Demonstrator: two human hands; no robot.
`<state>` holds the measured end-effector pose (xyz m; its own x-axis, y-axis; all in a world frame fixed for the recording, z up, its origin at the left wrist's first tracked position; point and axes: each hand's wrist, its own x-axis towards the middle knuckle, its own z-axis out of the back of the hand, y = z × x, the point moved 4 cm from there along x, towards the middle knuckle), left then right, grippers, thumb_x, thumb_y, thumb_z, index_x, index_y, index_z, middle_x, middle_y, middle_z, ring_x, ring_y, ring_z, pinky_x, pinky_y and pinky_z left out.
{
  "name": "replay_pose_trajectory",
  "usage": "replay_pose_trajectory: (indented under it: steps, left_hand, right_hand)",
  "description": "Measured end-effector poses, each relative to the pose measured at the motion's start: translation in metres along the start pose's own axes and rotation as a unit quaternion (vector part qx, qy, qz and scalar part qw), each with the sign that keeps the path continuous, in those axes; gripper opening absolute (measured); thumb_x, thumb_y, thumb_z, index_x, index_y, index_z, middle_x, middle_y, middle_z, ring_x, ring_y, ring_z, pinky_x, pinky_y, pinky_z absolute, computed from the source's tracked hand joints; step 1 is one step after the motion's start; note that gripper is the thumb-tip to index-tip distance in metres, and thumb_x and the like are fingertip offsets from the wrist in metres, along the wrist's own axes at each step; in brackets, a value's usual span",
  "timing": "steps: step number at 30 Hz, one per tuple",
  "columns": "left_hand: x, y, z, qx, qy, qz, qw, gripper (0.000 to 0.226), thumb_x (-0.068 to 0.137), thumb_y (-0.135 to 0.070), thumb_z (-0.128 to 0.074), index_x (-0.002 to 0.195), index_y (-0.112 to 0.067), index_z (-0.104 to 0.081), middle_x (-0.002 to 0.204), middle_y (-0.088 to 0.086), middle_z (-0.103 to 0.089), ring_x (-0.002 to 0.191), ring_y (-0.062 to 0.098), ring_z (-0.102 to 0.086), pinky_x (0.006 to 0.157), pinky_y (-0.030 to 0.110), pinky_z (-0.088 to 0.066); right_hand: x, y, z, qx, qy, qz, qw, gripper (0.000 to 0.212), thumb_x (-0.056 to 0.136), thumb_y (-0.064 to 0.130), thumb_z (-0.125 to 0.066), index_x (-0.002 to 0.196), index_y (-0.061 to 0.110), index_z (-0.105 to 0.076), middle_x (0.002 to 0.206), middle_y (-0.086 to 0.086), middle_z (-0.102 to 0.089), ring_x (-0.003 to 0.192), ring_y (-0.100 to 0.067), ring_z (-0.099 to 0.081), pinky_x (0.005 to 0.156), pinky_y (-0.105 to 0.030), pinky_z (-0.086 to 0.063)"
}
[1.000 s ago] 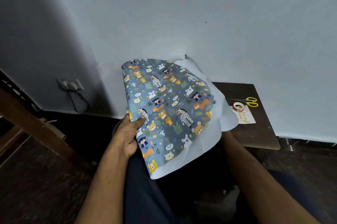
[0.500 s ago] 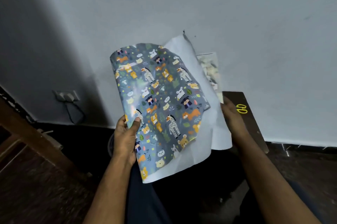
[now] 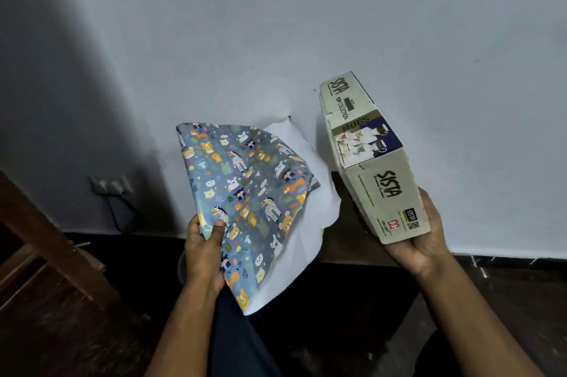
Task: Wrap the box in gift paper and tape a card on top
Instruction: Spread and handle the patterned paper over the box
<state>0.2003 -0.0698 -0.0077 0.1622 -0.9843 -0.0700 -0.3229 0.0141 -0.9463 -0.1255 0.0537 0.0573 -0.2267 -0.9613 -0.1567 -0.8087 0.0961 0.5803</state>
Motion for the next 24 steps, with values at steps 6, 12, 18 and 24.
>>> replay_pose_trajectory:
  steps: [6, 12, 18, 24]
  left_hand:
    - [-0.017, 0.006, -0.010, 0.040, -0.045, -0.086, 0.994, 0.028, 0.102, -0.014, -0.062, 0.124, -0.031, -0.056, 0.108, -0.002, -0.073, 0.084, 0.014, -0.069, 0.070, 0.035, -0.060]
    - [-0.006, 0.027, -0.023, -0.001, -0.089, -0.070, 0.994, 0.031, 0.104, -0.018, -0.059, 0.125, -0.040, -0.053, 0.133, 0.008, -0.065, 0.109, 0.027, -0.066, 0.091, 0.046, -0.055]
    - [-0.005, 0.052, -0.037, 0.049, -0.161, -0.038, 0.985, 0.033, 0.106, -0.014, -0.050, 0.138, -0.010, -0.044, 0.128, 0.016, -0.062, 0.107, 0.031, -0.063, 0.095, 0.043, -0.051]
    - [-0.031, 0.055, -0.062, 0.309, -0.121, 0.017, 0.943, 0.080, 0.083, -0.010, -0.073, 0.149, 0.005, -0.030, 0.144, 0.034, -0.040, 0.133, 0.048, -0.041, 0.109, 0.048, -0.035]
  right_hand:
    - [0.001, -0.001, -0.001, -0.014, 0.002, -0.007, 1.000, 0.049, 0.098, 0.056, -0.046, 0.127, 0.023, -0.068, 0.118, -0.011, -0.068, 0.099, -0.031, -0.066, 0.096, -0.044, -0.049]
    - [0.008, -0.002, 0.004, -0.036, 0.017, -0.011, 0.999, 0.053, 0.096, 0.053, -0.049, 0.141, 0.026, -0.059, 0.121, -0.007, -0.070, 0.092, -0.026, -0.068, 0.080, -0.041, -0.058]
    - [0.015, 0.004, 0.006, -0.077, 0.019, 0.001, 0.997, 0.049, 0.099, 0.043, -0.046, 0.138, 0.018, -0.060, 0.132, -0.011, -0.068, 0.105, -0.027, -0.071, 0.087, -0.045, -0.059]
    - [0.027, -0.003, 0.014, -0.155, -0.005, -0.008, 0.988, 0.054, 0.097, 0.038, -0.054, 0.145, 0.011, -0.054, 0.135, -0.015, -0.065, 0.106, -0.031, -0.071, 0.091, -0.047, -0.050]
